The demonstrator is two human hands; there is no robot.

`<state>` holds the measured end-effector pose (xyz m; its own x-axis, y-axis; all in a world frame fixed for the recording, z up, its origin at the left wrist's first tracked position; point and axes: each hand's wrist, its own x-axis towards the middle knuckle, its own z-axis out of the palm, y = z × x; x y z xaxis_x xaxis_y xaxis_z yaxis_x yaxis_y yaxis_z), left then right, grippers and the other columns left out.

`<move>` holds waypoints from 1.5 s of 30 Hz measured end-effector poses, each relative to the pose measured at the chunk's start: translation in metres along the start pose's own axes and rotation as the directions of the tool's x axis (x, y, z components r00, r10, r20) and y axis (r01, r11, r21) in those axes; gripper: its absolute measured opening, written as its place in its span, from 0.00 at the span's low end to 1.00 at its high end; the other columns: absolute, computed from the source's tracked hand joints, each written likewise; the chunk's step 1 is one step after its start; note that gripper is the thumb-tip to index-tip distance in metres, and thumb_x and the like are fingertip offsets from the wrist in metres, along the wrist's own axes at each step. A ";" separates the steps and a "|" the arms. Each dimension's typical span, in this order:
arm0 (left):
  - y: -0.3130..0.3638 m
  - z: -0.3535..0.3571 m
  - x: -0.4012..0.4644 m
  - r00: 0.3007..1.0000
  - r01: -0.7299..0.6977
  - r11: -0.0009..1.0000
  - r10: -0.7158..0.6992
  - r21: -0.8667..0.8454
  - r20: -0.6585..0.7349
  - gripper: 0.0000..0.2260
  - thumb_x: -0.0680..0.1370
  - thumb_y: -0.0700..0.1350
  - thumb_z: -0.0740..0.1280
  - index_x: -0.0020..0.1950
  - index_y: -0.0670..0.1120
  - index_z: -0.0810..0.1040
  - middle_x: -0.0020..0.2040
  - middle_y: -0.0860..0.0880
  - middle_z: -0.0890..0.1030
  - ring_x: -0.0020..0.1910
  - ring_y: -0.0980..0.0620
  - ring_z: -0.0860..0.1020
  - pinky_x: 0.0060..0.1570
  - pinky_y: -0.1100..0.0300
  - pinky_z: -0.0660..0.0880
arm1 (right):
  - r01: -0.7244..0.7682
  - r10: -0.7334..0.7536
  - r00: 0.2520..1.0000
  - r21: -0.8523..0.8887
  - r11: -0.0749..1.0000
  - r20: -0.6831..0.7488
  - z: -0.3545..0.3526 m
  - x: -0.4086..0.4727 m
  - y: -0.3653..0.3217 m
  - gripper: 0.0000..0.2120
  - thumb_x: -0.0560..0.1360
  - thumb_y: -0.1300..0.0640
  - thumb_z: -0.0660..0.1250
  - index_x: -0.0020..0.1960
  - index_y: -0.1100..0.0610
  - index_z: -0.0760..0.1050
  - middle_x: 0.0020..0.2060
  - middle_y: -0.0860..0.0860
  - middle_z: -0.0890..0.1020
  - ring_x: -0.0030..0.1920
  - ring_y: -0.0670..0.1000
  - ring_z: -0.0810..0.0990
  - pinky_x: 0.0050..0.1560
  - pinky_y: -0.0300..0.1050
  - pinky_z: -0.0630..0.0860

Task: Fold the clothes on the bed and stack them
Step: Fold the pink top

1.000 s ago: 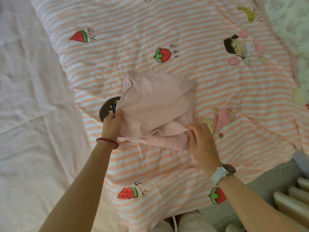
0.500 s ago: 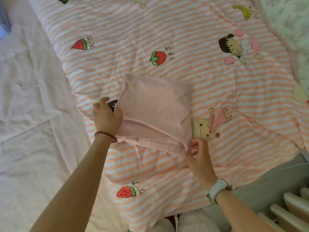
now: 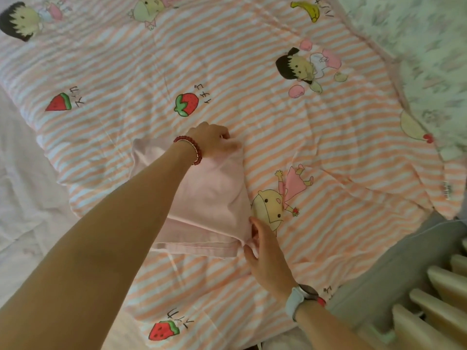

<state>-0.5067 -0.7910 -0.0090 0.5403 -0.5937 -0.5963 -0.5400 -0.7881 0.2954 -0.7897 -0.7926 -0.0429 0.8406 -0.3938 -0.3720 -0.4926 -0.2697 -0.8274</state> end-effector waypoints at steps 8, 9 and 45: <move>-0.001 -0.008 -0.004 0.991 -0.053 0.968 0.022 -0.245 -0.130 0.16 0.79 0.48 0.60 0.31 0.48 0.64 0.31 0.52 0.66 0.36 0.49 0.67 0.32 0.57 0.61 | -0.032 0.040 0.990 0.059 0.998 -0.132 0.013 0.000 -0.001 0.14 0.73 0.63 0.58 0.58 0.60 0.72 0.50 0.49 0.77 0.50 0.47 0.75 0.49 0.36 0.73; -0.005 -0.012 -0.006 0.984 -0.050 0.941 -0.011 -0.335 -0.178 0.16 0.79 0.48 0.60 0.32 0.47 0.63 0.31 0.52 0.65 0.34 0.51 0.66 0.31 0.59 0.60 | -0.024 0.033 0.990 0.068 0.997 -0.137 0.013 -0.003 -0.002 0.12 0.73 0.62 0.57 0.54 0.59 0.73 0.45 0.48 0.76 0.46 0.46 0.75 0.45 0.33 0.71; -0.118 0.094 -0.219 0.687 -0.412 0.909 0.352 0.058 -0.636 0.18 0.80 0.49 0.58 0.47 0.39 0.83 0.37 0.45 0.78 0.36 0.53 0.72 0.33 0.62 0.73 | 0.331 -0.405 0.890 -0.312 0.890 -0.211 -0.006 0.005 -0.022 0.10 0.72 0.61 0.50 0.51 0.54 0.65 0.48 0.63 0.71 0.48 0.44 0.68 0.46 0.33 0.68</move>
<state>-0.6220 -0.5528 0.0172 0.5915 -0.7883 0.1691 -0.7513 -0.4628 0.4705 -0.7762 -0.7938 -0.0235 0.8999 -0.4262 0.0927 -0.2303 -0.6449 -0.7287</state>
